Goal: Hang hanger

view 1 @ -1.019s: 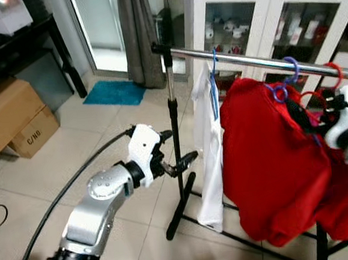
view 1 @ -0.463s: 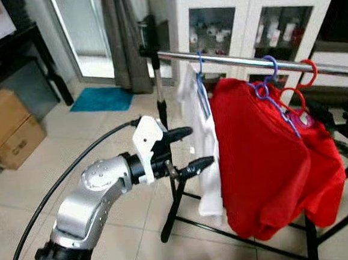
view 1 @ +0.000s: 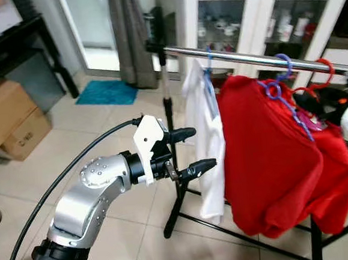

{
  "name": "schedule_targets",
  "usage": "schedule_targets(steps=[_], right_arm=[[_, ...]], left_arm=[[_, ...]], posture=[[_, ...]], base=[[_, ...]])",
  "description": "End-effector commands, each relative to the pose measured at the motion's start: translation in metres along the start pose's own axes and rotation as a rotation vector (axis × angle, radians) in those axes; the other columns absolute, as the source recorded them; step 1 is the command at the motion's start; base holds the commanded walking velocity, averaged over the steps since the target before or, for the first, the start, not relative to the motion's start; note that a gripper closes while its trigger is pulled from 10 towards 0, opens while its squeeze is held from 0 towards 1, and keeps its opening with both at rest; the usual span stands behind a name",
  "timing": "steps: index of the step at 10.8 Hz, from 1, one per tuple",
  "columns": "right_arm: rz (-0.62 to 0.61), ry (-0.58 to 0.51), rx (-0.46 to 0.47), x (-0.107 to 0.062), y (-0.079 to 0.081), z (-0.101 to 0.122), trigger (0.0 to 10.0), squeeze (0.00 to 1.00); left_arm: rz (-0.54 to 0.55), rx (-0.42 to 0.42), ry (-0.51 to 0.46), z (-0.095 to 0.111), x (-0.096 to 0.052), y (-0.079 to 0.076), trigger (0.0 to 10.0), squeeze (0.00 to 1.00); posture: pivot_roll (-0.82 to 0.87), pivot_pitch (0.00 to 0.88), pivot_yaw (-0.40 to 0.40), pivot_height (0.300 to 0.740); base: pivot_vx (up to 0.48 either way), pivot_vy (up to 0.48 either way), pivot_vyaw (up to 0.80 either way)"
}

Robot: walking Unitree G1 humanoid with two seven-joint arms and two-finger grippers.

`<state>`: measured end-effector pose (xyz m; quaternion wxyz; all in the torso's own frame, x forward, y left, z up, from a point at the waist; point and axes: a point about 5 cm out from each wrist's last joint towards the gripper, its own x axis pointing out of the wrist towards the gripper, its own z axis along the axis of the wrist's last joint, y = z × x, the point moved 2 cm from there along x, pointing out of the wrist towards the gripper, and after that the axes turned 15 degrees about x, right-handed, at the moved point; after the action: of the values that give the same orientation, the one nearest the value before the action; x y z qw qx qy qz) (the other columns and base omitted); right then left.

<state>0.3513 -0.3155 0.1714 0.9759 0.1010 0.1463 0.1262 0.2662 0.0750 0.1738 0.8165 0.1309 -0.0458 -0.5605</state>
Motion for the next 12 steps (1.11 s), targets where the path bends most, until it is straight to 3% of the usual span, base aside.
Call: schedule_targets(steps=[1,2,3,4,6,7,8,11,12], right_arm=[[-0.034,-0.006,-0.055,0.004,-0.001,0.005,10.0,0.0],[-0.063,-0.019,-0.051,0.01,-0.002,0.007,9.8,0.0],[-0.072,-0.025,-0.04,0.011,-0.003,0.009,8.5,0.0],[-0.065,-0.037,-0.016,0.009,-0.006,0.014,7.8,0.0],[-0.043,-0.022,0.001,0.003,-0.012,0.014,8.4,0.0],[-0.108,0.013,-0.012,0.001,-0.02,0.009,6.8,0.0],[-0.149,0.024,-0.011,0.001,-0.024,0.006,4.4,0.0],[-0.205,0.052,-0.036,0.004,-0.026,0.002,1.3,0.0],[-0.211,0.061,-0.04,0.006,-0.026,0.0,0.8,0.0]], left_arm=[[-0.011,0.013,0.011,0.001,0.001,-0.001,10.0,0.0],[-0.015,0.007,0.009,0.0,0.002,-0.003,10.0,0.0],[-0.018,0.006,0.01,0.0,0.003,-0.003,10.0,0.0],[-0.018,0.006,0.011,0.001,0.003,-0.004,10.0,0.0],[-0.019,-0.002,0.011,0.0,0.003,-0.005,10.0,0.0],[-0.029,-0.005,0.01,0.0,0.003,-0.005,10.0,0.0],[-0.04,-0.004,0.01,0.0,0.005,-0.006,10.0,0.0],[-0.055,-0.002,0.013,0.0,0.005,-0.006,10.0,0.0],[-0.057,-0.002,0.014,0.0,0.005,-0.007,10.0,0.0]], posture=[[-0.05,0.0,0.05,0.74],[-0.05,0.0,0.05,0.74],[-0.05,0.0,0.051,0.74],[-0.05,0.0,0.044,0.74],[-0.05,0.0,0.043,0.74],[-0.06,0.0,0.054,0.74],[-0.06,0.0,0.054,0.74],[-0.06,0.0,0.065,0.74],[-0.06,0.0,0.065,0.74]], base=[[0.0,0.0,0.0],[0.0,0.0,0.0],[0.0,0.0,0.0],[0.0,0.0,0.0],[0.0,0.0,0.0],[0.0,0.0,0.0],[0.0,0.0,0.0],[0.0,0.0,0.0],[0.0,0.0,0.0]])
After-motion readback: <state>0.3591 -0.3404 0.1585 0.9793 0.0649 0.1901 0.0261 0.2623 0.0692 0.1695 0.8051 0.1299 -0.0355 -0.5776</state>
